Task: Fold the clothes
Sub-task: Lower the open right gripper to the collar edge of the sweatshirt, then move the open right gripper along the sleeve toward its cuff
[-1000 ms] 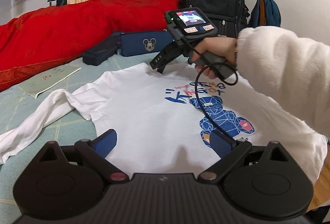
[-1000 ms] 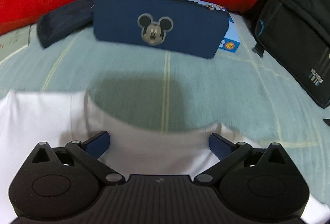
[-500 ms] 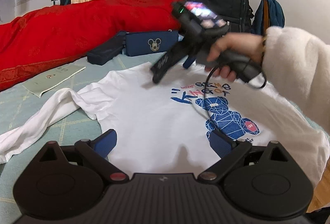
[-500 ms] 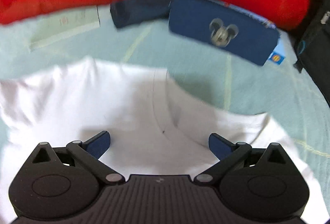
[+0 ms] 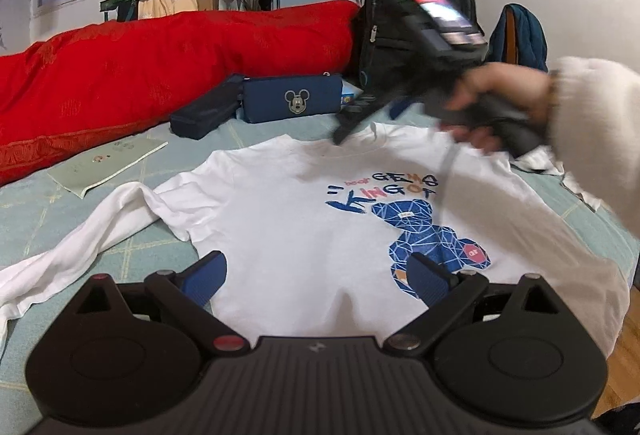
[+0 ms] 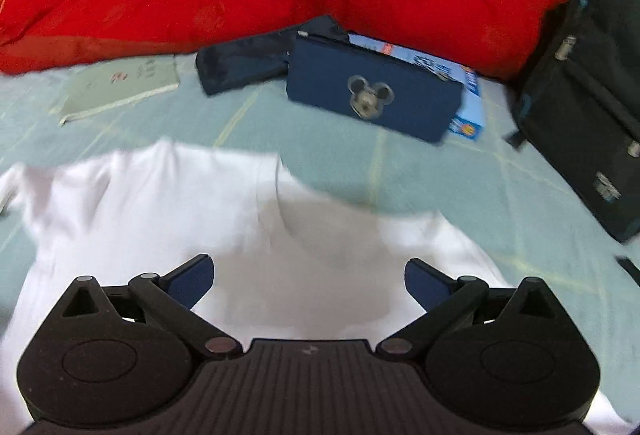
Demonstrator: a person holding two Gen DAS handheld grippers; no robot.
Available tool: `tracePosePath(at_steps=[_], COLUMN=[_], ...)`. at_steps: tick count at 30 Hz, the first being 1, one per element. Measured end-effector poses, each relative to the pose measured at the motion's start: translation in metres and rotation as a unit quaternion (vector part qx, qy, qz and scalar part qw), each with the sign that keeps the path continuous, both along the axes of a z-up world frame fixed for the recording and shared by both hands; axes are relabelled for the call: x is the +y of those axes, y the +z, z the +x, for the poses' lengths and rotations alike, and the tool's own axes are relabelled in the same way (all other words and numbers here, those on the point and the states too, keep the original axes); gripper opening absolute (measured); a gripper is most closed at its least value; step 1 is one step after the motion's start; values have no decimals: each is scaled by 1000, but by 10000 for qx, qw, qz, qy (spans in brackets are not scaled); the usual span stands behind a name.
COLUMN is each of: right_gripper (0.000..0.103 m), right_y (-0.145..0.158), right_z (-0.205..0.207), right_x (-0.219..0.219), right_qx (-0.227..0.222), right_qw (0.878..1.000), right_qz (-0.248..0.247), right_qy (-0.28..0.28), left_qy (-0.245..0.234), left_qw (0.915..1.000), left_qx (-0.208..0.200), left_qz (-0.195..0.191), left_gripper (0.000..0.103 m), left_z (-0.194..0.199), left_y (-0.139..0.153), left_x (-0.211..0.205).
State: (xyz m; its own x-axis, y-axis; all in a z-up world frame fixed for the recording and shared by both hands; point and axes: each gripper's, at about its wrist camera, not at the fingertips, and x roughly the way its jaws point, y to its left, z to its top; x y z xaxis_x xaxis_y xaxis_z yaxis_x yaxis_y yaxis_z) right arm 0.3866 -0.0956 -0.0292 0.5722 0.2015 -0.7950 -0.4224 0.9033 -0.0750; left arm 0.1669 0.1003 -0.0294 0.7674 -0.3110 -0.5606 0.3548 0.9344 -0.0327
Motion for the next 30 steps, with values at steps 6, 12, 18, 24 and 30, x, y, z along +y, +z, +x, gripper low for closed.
tracePosePath(at_steps=[6,12,18,24,30], right_gripper=[103,103,103,103,103], right_y=[-10,-20,-24,-28,-53], right_z=[-77,-160,-238,-288,-306], right_x=[-41,-68,-74,-48,-26], right_qx=[126,27,-336,103,725], right_qw=[9999,9999,9991,9894,9857], right_qz=[-47,105,199,725,571], right_qy=[59,-64,159,1250,1409], left_qy=[-181,-218,-328,-352,-227], left_qw=[9998,9996,9989,9987,9992], left_qx=[-20,28,-128,-109,-141], left_qz=[20,173,300,341,312], left_gripper=[99,99,99,99,99], left_z=[-10,-18,-37,-46,-52], left_y=[0,-3,2,2,4], left_x=[-8,-19,-28,-31,-23])
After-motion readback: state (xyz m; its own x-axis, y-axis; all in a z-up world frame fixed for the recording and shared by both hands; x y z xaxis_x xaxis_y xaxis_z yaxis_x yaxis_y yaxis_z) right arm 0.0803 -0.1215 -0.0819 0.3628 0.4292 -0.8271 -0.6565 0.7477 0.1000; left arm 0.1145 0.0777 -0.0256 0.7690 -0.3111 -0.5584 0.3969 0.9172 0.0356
